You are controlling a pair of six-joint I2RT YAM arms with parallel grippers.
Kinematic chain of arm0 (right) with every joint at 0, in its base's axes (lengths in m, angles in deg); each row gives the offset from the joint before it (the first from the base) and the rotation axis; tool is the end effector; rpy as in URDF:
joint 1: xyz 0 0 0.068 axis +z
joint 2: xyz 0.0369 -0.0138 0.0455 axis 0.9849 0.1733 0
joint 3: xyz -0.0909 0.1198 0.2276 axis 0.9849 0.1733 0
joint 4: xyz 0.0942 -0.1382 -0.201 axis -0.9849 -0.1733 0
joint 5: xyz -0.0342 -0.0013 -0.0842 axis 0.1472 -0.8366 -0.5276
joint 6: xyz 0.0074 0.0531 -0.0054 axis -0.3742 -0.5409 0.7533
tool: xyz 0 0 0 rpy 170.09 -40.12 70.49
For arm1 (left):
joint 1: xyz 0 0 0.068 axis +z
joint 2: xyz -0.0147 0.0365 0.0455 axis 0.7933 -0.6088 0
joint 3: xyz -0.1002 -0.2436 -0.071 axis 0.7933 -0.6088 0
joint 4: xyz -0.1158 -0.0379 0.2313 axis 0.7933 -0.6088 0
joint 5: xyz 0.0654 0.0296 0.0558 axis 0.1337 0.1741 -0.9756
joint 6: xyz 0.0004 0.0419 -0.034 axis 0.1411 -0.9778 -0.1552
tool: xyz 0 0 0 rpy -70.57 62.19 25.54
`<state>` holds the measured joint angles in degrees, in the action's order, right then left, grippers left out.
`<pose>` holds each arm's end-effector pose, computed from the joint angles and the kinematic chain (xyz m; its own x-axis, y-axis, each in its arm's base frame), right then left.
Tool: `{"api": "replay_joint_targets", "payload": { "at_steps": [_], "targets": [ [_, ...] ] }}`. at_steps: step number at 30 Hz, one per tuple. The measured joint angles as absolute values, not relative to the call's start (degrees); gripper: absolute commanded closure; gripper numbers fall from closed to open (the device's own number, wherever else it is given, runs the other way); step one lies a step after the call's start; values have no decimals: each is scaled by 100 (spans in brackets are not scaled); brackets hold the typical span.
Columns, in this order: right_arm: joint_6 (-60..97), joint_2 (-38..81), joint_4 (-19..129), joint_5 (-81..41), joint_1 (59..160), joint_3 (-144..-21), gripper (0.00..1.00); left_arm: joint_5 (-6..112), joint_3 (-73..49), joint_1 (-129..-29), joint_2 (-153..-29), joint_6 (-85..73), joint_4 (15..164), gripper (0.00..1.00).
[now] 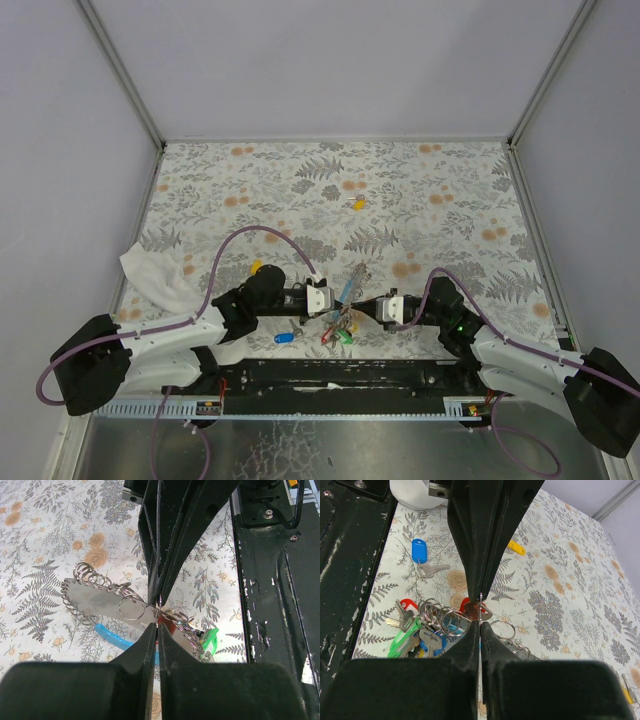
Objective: Put the keys on the keyring
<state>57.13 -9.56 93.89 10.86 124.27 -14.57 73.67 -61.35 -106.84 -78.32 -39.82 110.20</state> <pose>0.1085 0.1368 0.1878 0.4847 -0.1078 -0.8680 -0.8655 0.0847 -0.4938 0.1179 -0.1937 0.2065 0.2183 0.2697 -0.9379 0.9708 0.0385 0.2370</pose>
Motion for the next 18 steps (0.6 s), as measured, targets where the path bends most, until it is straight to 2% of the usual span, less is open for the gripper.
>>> {"api": "replay_joint_targets", "payload": {
  "at_steps": [18],
  "targets": [
    [5700,-956,9391,948,12427,-1457,100,7372,-6135,-10684,-7832,-3982,11020,100]
  ]
}}
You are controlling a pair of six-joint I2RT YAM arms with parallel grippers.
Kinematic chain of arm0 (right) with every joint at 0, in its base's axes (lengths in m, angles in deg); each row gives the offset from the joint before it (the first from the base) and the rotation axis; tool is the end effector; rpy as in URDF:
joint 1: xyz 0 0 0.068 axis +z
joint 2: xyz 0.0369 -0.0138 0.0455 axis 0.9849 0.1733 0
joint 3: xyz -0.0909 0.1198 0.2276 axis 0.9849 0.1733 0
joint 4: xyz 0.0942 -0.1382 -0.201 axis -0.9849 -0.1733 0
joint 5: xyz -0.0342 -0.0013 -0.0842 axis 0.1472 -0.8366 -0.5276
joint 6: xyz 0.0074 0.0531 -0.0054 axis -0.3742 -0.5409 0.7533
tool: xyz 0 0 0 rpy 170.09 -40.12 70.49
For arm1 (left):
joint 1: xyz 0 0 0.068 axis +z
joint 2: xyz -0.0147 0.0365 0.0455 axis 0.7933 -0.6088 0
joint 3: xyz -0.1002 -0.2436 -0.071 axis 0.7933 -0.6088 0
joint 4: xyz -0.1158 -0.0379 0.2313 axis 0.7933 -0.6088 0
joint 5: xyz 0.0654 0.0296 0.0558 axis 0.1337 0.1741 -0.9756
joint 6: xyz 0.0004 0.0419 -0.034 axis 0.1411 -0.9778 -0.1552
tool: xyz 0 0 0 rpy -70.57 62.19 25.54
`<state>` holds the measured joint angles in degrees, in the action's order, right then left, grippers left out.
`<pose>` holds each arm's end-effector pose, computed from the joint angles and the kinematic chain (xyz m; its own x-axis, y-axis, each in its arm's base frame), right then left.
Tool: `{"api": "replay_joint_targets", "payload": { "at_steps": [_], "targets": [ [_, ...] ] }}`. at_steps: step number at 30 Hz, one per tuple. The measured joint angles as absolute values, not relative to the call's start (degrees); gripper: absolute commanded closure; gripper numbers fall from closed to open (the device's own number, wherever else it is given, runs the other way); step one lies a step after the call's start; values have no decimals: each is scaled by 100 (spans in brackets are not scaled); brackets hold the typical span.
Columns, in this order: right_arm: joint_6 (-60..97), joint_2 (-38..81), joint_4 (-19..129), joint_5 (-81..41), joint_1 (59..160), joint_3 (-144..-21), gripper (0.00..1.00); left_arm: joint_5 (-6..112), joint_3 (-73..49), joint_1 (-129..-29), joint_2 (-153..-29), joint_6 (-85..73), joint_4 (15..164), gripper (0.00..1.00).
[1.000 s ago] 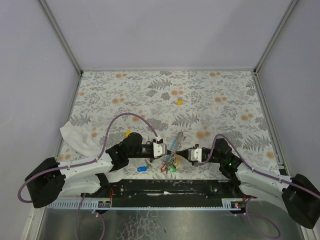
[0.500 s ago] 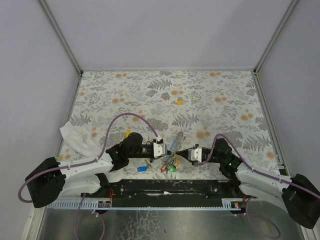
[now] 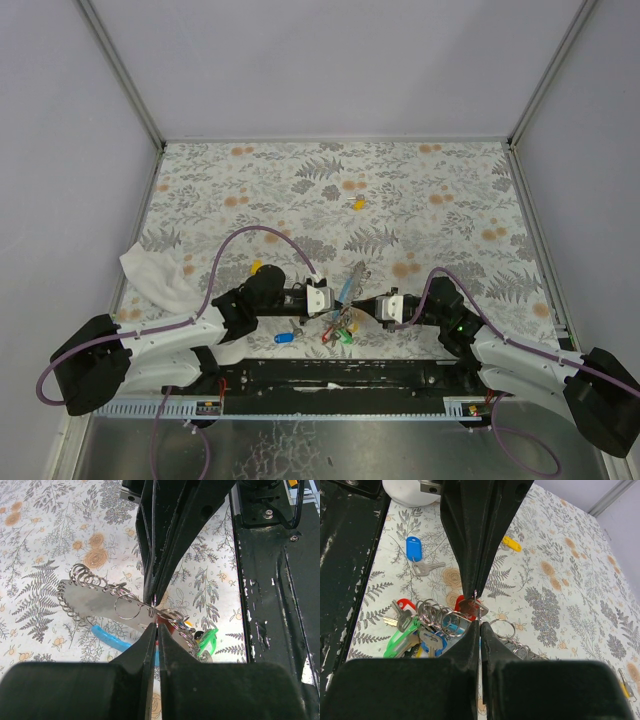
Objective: Put the keys on the keyring
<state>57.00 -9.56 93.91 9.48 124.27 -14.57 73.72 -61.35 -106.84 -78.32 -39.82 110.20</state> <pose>0.1094 0.1366 0.1878 0.4812 -0.1200 -0.8684 -0.8636 0.1053 -0.4931 0.1179 -0.1937 0.2065 0.2183 0.2693 -0.9380 0.9708 0.0377 0.2368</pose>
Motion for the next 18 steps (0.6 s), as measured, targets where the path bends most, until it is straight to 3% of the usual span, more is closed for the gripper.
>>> {"api": "replay_joint_targets", "payload": {
  "at_steps": [18],
  "targets": [
    [5709,-956,9385,1029,12427,-1457,100,7348,-6135,-10684,-7850,-3980,11024,100]
  ]
}}
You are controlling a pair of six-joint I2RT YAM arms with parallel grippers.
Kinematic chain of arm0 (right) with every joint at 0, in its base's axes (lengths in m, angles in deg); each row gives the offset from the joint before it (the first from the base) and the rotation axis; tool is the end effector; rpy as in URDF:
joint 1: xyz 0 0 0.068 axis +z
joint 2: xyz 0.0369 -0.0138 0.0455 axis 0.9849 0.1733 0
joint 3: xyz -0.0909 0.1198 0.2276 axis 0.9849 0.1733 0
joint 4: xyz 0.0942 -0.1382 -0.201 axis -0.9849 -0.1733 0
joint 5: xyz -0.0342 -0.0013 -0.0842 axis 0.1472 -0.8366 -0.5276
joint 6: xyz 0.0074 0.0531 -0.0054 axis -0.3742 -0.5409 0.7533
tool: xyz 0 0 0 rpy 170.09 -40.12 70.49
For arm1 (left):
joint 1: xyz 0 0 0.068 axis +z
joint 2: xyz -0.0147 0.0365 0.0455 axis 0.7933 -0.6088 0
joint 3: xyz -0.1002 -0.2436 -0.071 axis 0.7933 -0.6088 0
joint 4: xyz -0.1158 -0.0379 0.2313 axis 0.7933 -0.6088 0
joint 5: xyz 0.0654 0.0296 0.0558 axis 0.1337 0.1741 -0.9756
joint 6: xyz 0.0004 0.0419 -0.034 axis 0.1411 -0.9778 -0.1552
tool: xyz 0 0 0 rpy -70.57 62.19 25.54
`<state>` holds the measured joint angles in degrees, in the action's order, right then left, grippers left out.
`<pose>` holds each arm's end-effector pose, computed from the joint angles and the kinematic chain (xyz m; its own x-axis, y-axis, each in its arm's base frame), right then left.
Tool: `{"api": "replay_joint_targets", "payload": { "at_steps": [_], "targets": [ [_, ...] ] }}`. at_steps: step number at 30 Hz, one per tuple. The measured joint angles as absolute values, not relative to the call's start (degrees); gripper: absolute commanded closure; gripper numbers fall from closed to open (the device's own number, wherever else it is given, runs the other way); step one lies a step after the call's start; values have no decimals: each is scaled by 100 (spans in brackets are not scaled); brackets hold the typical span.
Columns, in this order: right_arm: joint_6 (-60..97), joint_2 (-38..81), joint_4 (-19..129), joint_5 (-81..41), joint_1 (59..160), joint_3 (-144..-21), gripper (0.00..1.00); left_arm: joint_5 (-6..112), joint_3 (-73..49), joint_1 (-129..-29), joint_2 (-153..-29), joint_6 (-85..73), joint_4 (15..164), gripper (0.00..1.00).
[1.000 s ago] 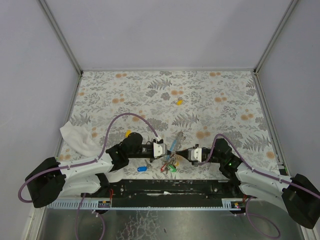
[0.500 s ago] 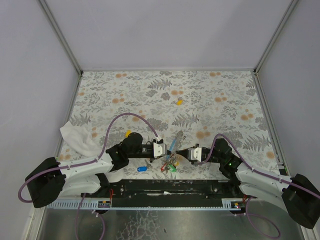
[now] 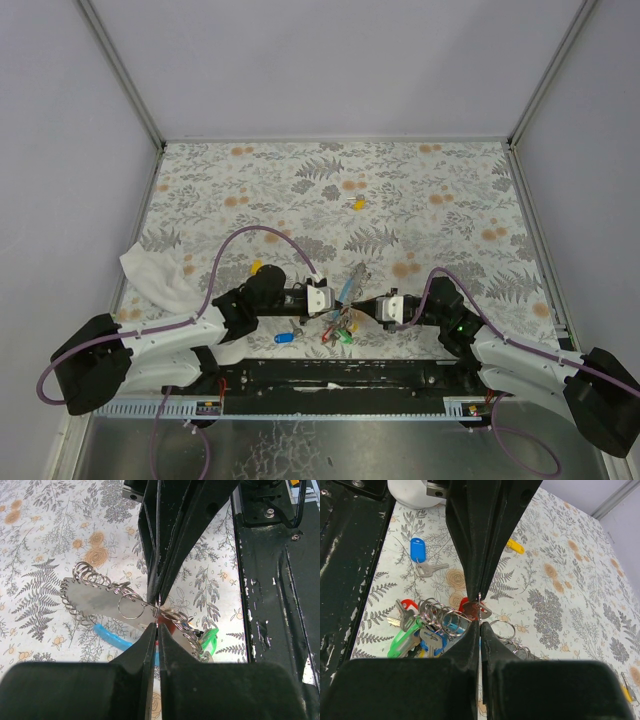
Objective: Put the keys on the keyring
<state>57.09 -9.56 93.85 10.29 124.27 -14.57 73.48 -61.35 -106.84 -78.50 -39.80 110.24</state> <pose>0.1089 0.1367 0.1877 0.4830 -0.1134 -0.8683 -0.8649 0.0929 -0.4932 0.1182 -0.1940 0.2059 0.2165 0.2727 -0.9374 0.9709 0.0410 0.2361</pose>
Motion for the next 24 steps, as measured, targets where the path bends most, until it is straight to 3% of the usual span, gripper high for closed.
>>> {"api": "replay_joint_targets", "payload": {
  "at_steps": [24],
  "targets": [
    [5700,-950,9385,1103,12427,-1457,100,7357,-6135,-10684,-7867,-3980,11041,100]
  ]
}}
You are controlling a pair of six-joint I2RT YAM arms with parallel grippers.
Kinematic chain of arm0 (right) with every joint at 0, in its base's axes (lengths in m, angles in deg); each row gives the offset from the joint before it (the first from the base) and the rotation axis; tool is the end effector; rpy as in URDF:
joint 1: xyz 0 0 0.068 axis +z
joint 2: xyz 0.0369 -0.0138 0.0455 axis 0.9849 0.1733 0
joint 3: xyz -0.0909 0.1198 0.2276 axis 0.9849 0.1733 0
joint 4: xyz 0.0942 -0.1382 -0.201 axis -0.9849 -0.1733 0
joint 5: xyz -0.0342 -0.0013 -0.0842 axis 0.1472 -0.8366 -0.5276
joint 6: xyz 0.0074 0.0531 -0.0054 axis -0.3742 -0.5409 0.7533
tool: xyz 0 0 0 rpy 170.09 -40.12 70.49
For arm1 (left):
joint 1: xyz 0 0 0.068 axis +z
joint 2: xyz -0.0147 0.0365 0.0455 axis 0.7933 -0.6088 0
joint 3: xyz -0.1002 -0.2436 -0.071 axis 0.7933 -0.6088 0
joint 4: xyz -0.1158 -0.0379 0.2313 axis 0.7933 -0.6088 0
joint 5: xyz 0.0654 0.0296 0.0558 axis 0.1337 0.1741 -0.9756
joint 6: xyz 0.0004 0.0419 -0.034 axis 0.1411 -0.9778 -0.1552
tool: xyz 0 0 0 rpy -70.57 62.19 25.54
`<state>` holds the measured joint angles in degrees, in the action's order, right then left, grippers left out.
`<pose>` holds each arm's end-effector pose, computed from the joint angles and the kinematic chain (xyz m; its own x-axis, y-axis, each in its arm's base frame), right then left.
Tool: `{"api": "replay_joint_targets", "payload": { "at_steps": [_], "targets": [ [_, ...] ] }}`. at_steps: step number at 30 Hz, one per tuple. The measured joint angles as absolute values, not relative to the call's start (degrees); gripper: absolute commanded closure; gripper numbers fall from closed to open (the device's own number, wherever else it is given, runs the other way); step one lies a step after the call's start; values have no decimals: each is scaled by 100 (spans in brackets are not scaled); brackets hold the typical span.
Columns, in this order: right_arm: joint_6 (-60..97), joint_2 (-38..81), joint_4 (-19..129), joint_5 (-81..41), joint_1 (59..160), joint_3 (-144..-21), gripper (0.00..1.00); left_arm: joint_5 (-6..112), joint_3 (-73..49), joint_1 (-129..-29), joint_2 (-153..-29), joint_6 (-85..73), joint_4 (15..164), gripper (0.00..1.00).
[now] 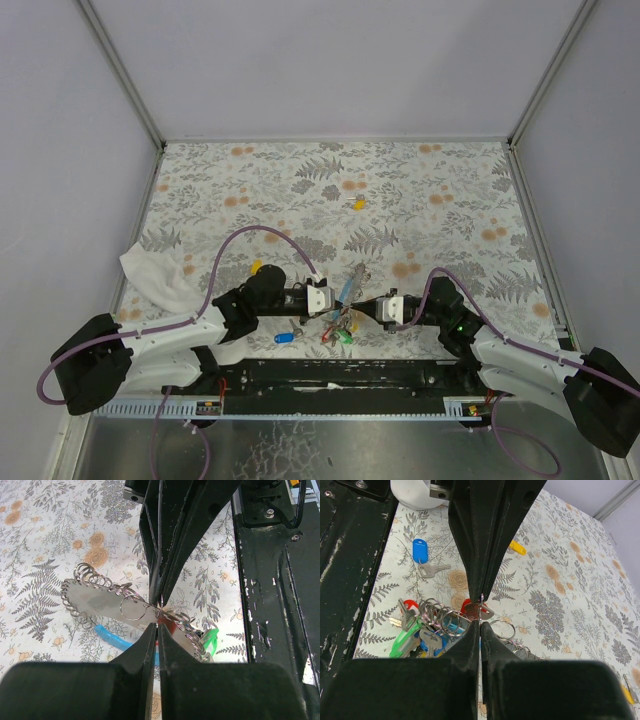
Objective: Put the keys on the keyring
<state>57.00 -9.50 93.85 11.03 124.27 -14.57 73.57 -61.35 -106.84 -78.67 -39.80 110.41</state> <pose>0.1085 0.1368 0.1876 0.4818 -0.1071 -0.8697 -0.8675 0.0819 -0.4907 0.1184 -0.1943 0.2056 0.2165 0.2721 -0.9376 0.9710 0.0396 0.2357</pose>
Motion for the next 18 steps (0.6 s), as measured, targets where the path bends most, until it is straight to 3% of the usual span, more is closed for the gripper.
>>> {"api": "replay_joint_targets", "payload": {
  "at_steps": [18],
  "targets": [
    [5700,-967,9376,1007,12427,-1457,100,7350,-6135,-10684,-7865,-3980,11039,100]
  ]
}}
